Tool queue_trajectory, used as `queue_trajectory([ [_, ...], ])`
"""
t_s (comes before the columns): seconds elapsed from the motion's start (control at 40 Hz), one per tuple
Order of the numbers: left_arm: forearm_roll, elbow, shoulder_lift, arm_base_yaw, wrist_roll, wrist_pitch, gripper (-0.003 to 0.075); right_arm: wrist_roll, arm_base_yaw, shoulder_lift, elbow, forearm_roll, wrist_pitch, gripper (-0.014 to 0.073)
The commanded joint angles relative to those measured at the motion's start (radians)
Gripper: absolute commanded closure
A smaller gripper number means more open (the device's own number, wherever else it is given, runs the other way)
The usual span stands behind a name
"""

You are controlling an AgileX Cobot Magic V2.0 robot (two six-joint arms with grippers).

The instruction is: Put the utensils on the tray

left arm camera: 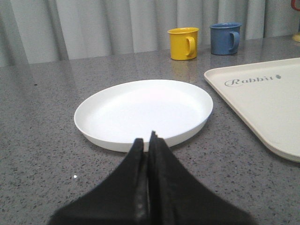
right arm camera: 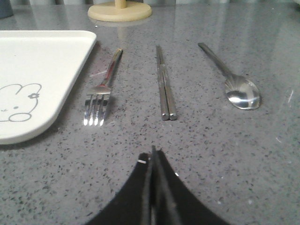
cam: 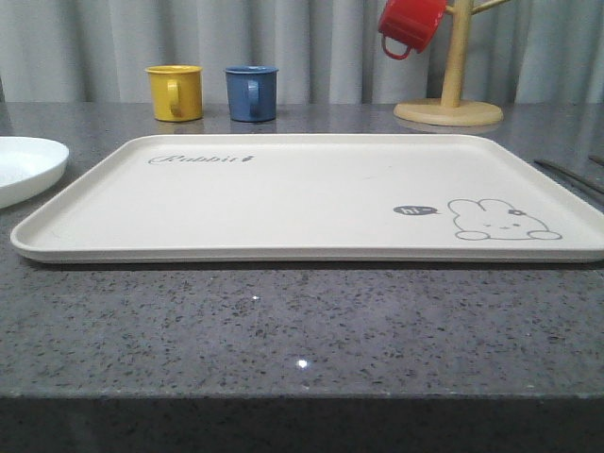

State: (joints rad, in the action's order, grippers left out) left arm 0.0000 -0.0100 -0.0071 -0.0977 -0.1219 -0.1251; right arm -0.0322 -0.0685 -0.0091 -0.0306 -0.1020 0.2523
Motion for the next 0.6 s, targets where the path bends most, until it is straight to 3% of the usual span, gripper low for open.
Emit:
queue_trajectory([
  [0.0,-0.010,0.003,-0.024,0.003,0.007,0.083,0.0738,-0.006,-0.006,-0.017,0.004,0.007,-0.092,0.0715],
  [0.225,-0.007,0.003,-0.024,0.003,0.007,0.135,0.0738,-0.006,-0.006,-0.017,0.004,0.007,-0.131,0.0715],
  [0.375,0.000,0.003,-0.024,0.003,0.007,0.301,0.0738,-0.006,-0.006,-0.017,0.006,-0.002,-0.174,0.0715],
  [0.5,0.000,0.029,-0.024,0.003,0.007,0.486,0.0738,-0.006,-0.006,-0.017,0.070,-0.112,-0.200,0.0715],
  [0.575,0.000,0.088,-0.017,0.003,0.007,0.470,0.0738,-0.006,-0.006,-0.017,0.151,-0.139,-0.156,0.0715],
])
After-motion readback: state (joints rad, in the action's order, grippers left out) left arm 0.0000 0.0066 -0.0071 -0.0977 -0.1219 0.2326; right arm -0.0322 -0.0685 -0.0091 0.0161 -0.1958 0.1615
